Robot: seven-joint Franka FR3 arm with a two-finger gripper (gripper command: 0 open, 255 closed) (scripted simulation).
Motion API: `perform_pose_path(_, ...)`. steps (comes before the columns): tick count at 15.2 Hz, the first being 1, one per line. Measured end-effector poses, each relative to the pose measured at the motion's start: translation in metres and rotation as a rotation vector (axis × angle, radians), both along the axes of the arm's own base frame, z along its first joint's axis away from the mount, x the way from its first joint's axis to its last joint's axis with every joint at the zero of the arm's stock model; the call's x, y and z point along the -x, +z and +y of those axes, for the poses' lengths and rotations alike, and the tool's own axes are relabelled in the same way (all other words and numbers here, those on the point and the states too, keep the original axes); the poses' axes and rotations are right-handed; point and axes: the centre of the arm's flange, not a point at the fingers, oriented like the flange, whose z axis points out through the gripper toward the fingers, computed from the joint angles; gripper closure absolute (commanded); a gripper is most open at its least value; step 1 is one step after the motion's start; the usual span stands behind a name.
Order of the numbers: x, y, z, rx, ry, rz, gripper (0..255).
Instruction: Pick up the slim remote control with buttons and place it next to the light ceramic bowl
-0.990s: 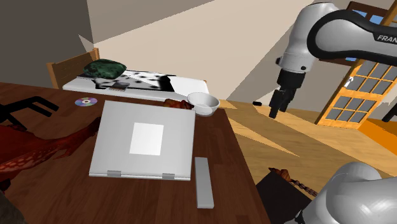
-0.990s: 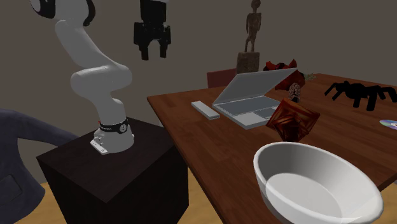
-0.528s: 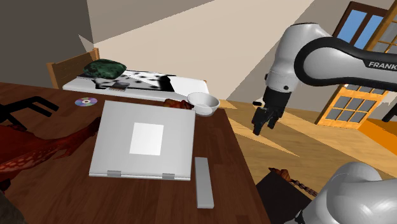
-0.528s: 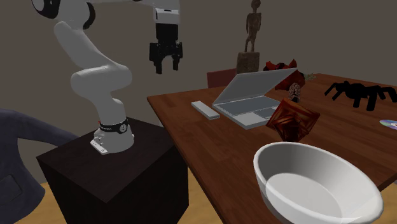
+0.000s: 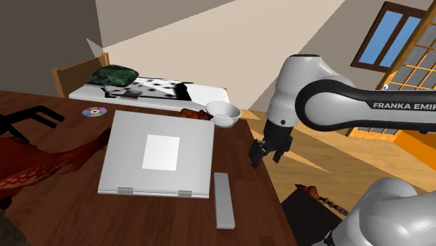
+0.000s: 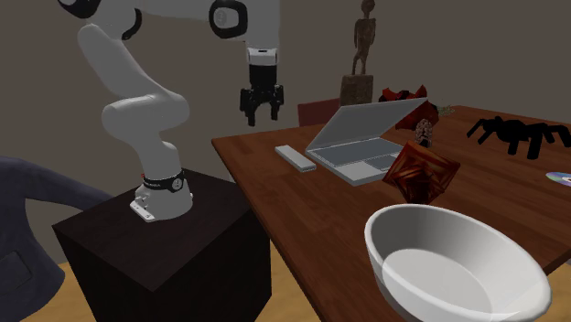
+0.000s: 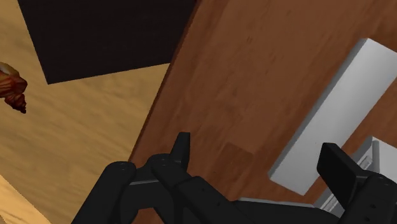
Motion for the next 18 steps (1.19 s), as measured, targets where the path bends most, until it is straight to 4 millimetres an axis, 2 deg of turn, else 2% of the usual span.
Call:
perform_pose_path(4, -0.008, -0.034, 0.039, -0.001, -0.075, -0.013, 0)
perform_pose_path(11, -0.032, -0.092, 0.104, -0.002, -0.203, -0.035, 0)
perform_pose_path(16, -0.037, -0.122, 0.112, -0.006, -0.224, -0.04, 0)
perform_pose_path(18, -0.038, -0.126, 0.113, -0.006, -0.223, -0.045, 0)
